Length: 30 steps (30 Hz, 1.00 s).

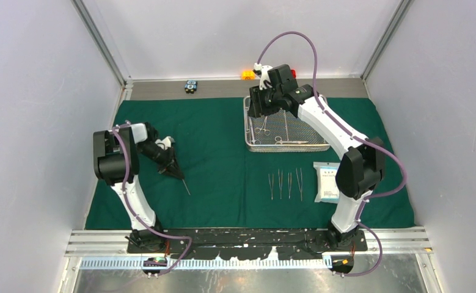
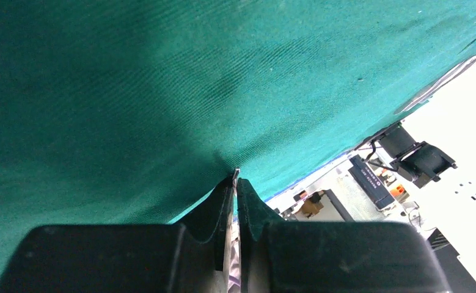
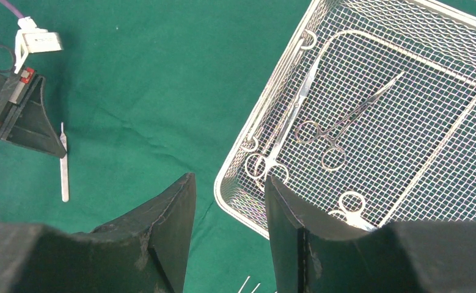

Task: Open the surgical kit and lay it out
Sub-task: Place the medical item in the surgical kit.

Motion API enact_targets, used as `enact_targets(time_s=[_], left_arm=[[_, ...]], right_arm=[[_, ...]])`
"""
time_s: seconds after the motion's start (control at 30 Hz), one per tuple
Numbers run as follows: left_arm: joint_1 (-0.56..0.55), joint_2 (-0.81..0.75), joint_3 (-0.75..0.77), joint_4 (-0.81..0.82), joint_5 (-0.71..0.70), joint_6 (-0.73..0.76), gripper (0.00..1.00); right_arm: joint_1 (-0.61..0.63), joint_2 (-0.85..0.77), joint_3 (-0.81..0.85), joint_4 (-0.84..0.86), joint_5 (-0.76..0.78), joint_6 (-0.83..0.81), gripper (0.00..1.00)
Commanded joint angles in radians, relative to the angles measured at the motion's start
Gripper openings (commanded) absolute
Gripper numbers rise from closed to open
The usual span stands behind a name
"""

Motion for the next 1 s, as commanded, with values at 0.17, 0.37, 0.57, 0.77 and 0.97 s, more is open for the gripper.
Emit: enact_targets(time_s=[0.17,0.37,0.57,0.77,0.97], left_arm=[[0.007,0.027,0.065,-0.056,-0.076,0.082,0.03],[0.001,0.095,0.122,-0.15,-0.075,0.18,0.0],[-0.049,0.088,0.157,-0.188,-0.102,0.254,0.0],[-0.069,0.067,0.175,-0.202,-0.14,0.302,0.0],[-0.08,0.064,0.183,-0.202,-0.176,0.333,0.0]], right_arm=[[0.004,-0.01,0.012,0.039,-0.003,-0.007,0.51],[0.004,-0.01,0.001,0.047,-0.014,0.002,0.51],[0.003,-0.015,-0.006,0.053,-0.016,0.007,0.51],[0.004,-0.016,-0.015,0.059,-0.017,0.009,0.51],[0.003,-0.012,-0.017,0.059,-0.02,0.009,0.51]])
